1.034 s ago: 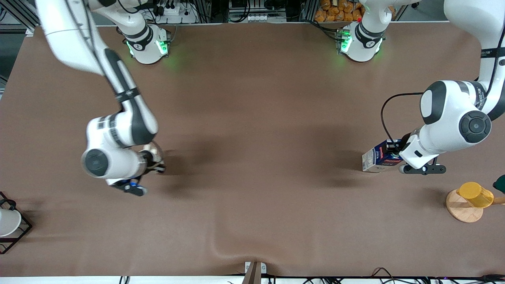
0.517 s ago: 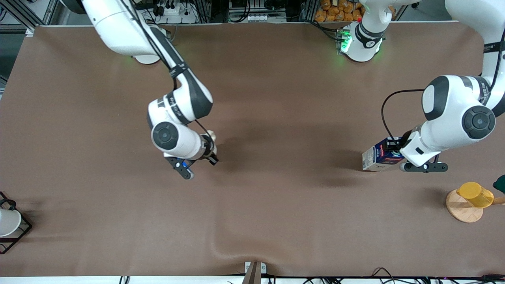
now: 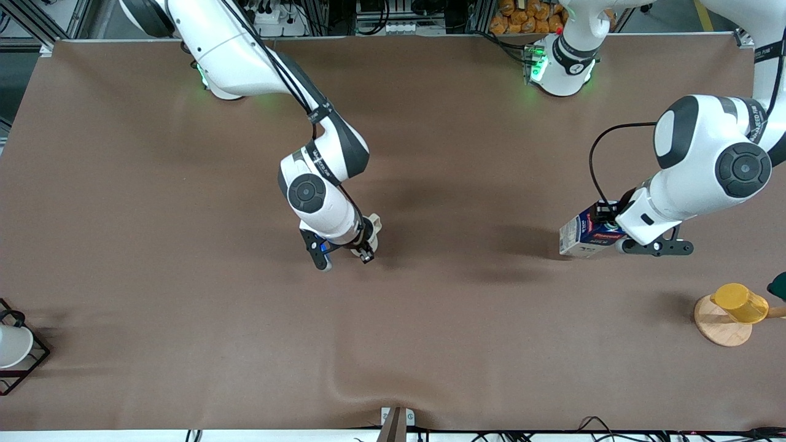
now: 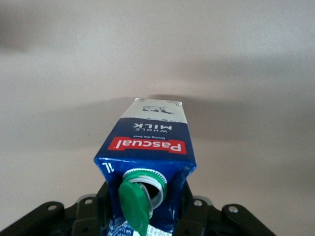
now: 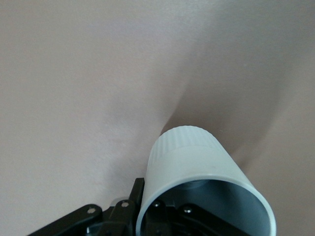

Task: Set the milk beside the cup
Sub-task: 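Carry the mug with the right gripper to center while the left gripper lifts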

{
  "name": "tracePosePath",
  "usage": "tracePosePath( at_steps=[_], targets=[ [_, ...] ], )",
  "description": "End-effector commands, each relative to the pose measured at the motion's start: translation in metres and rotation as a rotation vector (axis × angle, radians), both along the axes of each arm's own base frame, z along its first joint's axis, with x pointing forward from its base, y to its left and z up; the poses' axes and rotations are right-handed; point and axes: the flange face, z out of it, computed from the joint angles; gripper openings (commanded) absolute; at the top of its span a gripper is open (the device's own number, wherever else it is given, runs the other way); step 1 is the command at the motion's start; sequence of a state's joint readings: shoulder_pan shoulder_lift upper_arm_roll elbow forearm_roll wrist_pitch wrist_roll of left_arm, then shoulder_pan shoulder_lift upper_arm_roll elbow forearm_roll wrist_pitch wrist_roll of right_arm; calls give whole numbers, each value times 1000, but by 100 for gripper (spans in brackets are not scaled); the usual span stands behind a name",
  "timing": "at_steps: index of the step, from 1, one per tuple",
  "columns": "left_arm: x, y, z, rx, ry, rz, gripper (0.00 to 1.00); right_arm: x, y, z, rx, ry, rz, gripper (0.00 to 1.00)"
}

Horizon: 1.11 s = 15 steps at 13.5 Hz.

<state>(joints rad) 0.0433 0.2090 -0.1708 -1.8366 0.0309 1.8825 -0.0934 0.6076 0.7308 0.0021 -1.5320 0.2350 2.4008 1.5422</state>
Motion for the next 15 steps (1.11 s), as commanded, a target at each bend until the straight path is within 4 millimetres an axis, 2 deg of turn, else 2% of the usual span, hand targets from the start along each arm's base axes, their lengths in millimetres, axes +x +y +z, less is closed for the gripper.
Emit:
tracePosePath(
  at_steps=[1, 2, 3, 5, 8, 10, 11, 13, 14, 15],
  targets=[
    [-17, -7, 24, -5, 18, 1, 54, 13, 4, 0, 17, -18, -49, 0],
    [-19, -8, 27, -2, 25, -1, 54, 13, 4, 0, 15, -21, -41, 69],
    [-19, -8, 29, -1, 28, -4, 54, 12, 5, 0, 8, -22, -32, 100],
    [-19, -22, 27, -5, 31, -28, 55, 19, 2, 16, 13, -33, -31, 100],
    [-19, -61, 30, -19, 24, -73, 55, 39, -13, 55, 1, 37, -42, 100],
    [-19, -109, 40, -39, 0, -67, 55, 44, -20, 72, -13, 73, -32, 100],
    [-21, -140, 44, -46, -6, -58, 54, 49, -26, 80, -12, 83, -36, 100],
    [-27, -201, 47, -46, -16, 33, 54, 64, -53, 94, -23, 121, -26, 100],
    [-30, -232, 47, -51, -20, 69, 54, 69, -72, 96, -27, 144, 23, 100],
    [-36, -265, 47, -49, -25, 90, 54, 76, -98, 108, -23, 151, 94, 100]
  ],
)
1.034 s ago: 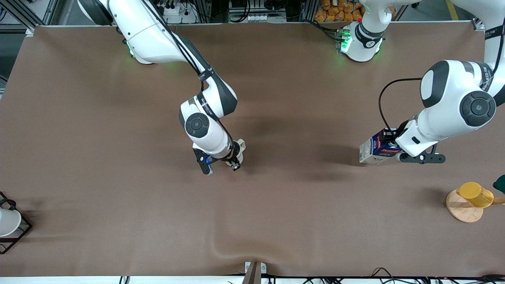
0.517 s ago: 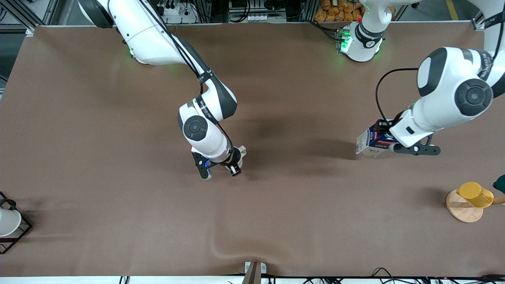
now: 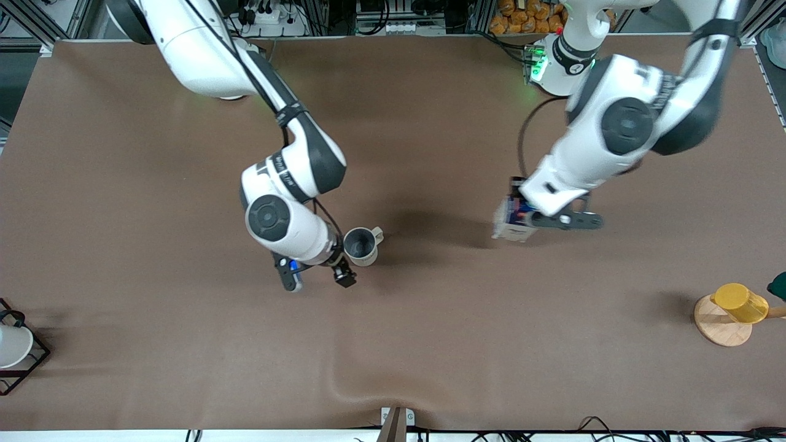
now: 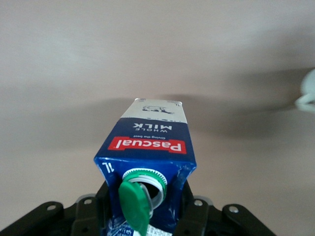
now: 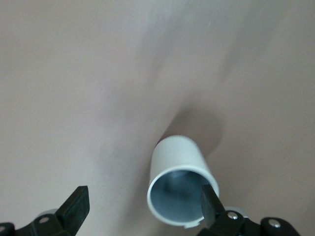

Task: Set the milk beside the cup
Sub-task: 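Release the mug and withdraw the right gripper while the left gripper carries the carton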

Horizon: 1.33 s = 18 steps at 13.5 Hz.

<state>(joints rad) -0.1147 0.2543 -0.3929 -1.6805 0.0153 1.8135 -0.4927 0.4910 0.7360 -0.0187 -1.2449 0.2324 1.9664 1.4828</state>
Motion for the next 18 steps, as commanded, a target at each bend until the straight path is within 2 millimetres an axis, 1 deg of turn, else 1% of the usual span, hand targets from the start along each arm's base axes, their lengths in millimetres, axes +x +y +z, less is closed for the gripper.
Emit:
tracePosePath(
  at_steps=[1, 2, 3, 4, 5, 7, 9, 11, 12, 14, 16, 18],
  targets=[
    [-4, -77, -1, -26, 5, 61, 54, 17, -65, 32, 36, 20, 169, 100],
    [-6, -94, -8, -25, 15, 76, 54, 18, -94, 35, 43, 43, 278, 100],
    [-9, -110, -14, -29, 24, 108, 54, 22, -128, 38, 59, 40, 365, 100],
    [-14, -133, -16, -37, 23, 127, 54, 24, -167, 42, 75, 27, 440, 100],
    [-22, -161, -18, -42, 22, 139, 53, 22, -203, 42, 91, 15, 523, 100],
    [-36, -200, -31, -37, 17, 178, 53, 14, -270, 40, 126, -9, 676, 100],
    [-57, -231, -42, -39, -14, 165, 52, 3, -317, 51, 124, -33, 803, 100],
    [-72, -252, -47, -41, -47, 184, 52, -11, -348, 66, 109, -49, 891, 100],
    [-77, -260, -56, -33, -51, 195, 52, -16, -358, 72, 112, -62, 920, 100],
    [-85, -273, -67, -36, -56, 210, 52, -20, -374, 73, 105, -61, 939, 100],
    [-88, -280, -79, -34, -58, 199, 55, -19, -380, 71, 104, -63, 962, 100],
    [-84, -284, -83, -46, -79, 191, 55, -19, -387, 70, 83, -57, 1035, 100]
  ],
)
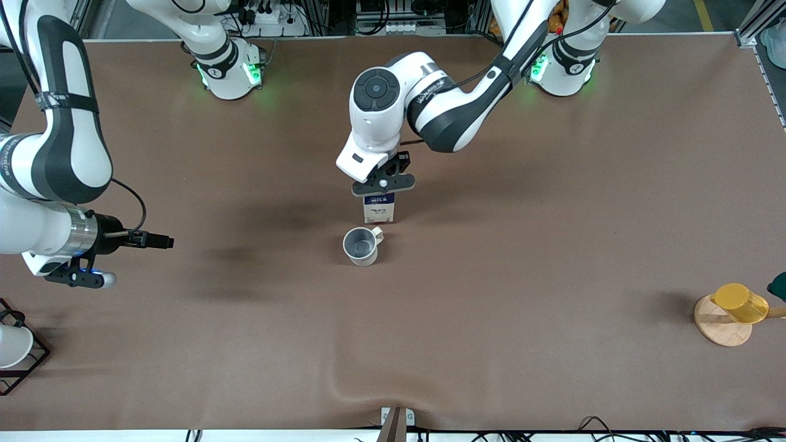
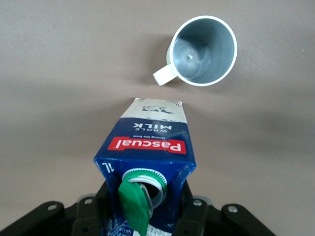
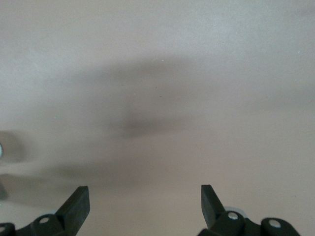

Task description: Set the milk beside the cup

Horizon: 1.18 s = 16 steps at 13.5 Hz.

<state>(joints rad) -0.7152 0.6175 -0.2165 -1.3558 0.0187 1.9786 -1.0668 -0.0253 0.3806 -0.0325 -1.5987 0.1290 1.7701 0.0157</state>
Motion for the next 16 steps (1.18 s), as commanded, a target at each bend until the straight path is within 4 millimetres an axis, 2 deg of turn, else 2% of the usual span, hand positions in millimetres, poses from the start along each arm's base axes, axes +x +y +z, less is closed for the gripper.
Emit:
tracePosePath(
  at_steps=[1, 4, 5, 7, 10, 12, 13, 14, 16],
  targets=[
    [11, -9, 1, -10, -36, 8, 55, -6, -16, 3, -8, -23, 86, 100],
    [14, -10, -1, -13, -47, -19, 56, -8, -21, 7, 9, -39, 160, 100],
    [13, -10, -1, -9, -53, -28, 57, -10, -22, 14, 8, -51, 171, 100],
    [15, -11, -4, -12, -67, -50, 63, -19, -20, 32, 7, -73, 200, 100],
    [9, -24, -16, -36, -85, -69, 64, -40, -14, 63, -6, -100, 213, 100],
    [9, -25, -21, -32, -94, -73, 66, -54, -13, 88, -15, -99, 222, 100],
    [9, -25, -24, -31, -90, -71, 76, -61, -13, 103, -19, -106, 225, 100],
    [9, -25, -22, -31, -93, -74, 100, -67, -14, 116, -30, -113, 229, 100],
    [10, -23, -12, -32, -99, -64, 100, -76, -10, 138, -54, -135, 244, 100]
  ],
)
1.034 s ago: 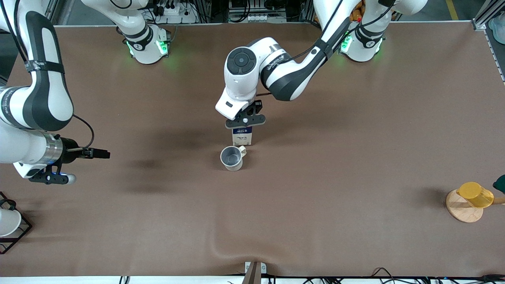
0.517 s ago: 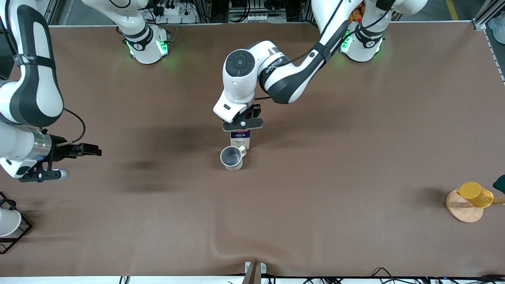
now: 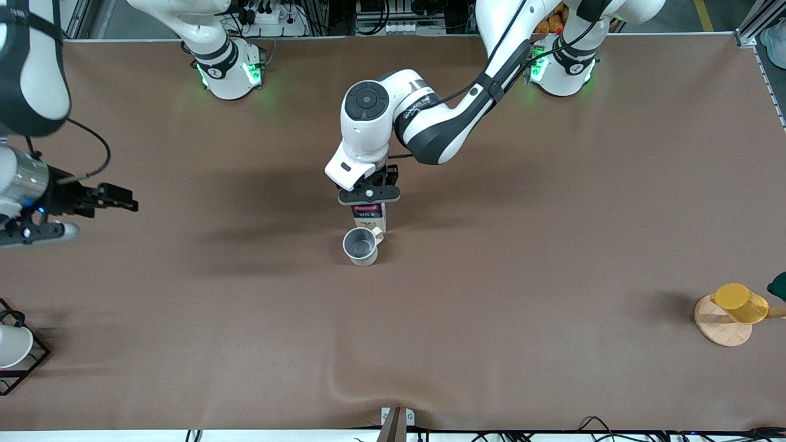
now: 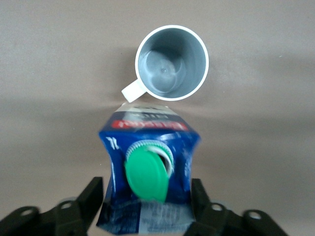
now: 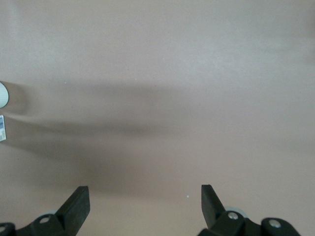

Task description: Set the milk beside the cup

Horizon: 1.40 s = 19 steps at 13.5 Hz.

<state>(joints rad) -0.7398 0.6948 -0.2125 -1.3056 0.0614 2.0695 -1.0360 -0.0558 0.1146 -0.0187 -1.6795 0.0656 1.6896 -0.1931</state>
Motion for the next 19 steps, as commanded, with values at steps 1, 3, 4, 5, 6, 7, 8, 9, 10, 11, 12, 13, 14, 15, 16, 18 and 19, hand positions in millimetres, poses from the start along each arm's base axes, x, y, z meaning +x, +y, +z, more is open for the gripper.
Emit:
tracePosePath(
  at_steps=[1, 3, 4, 5, 6, 7, 8, 9, 10, 11, 12, 13, 14, 15, 16, 18, 19],
  targets=[
    [3, -1, 27, -5, -45, -10, 100, -23, 5, 26, -32, -29, 29, 100],
    [1, 5, 52, 0, -49, -7, 100, -29, 8, 34, -44, -13, 39, 100],
    [0, 9, 59, 15, -40, -5, 100, -36, 8, 46, -53, -17, 41, 100],
    [-1, 15, 75, 22, -35, 10, 100, -45, 7, 59, -53, -22, 38, 100],
    [3, 29, 102, 22, -48, 27, 100, -54, 6, 67, -53, -9, 30, 100],
    [15, 52, 129, 26, -58, 61, 100, -59, 5, 71, -52, 3, 25, 100],
    [31, 80, 152, 35, -68, 93, 100, -63, 3, 78, -52, 7, 18, 100],
    [52, 122, 183, 40, -84, 146, 100, -65, -2, 84, -51, 13, 9, 100],
    [72, 167, 200, 56, -80, 173, 100, -67, -8, 89, -48, 18, -6, 100],
    [84, 199, 214, 70, -82, 158, 100, -69, -13, 89, -45, 29, -22, 100],
    [99, 230, 220, 80, -83, 159, 100, -70, -15, 88, -44, 40, -37, 100],
    [110, 258, 229, 86, -86, 172, 100, -72, -16, 94, -38, 40, -49, 100],
    [122, 291, 233, 92, -72, 195, 100, -73, -16, 99, -39, 39, -52, 100],
    [132, 314, 233, 95, -65, 191, 100, -73, -15, 102, -39, 37, -50, 100],
    [137, 331, 233, 114, -62, 182, 100, -73, -15, 104, -40, 31, -49, 100],
    [153, 390, 237, 129, -48, 177, 100, -73, -12, 105, -39, 29, -44, 100],
    [156, 411, 243, 125, -52, 143, 100, -73, -12, 103, -38, 32, -44, 100]
  ],
)
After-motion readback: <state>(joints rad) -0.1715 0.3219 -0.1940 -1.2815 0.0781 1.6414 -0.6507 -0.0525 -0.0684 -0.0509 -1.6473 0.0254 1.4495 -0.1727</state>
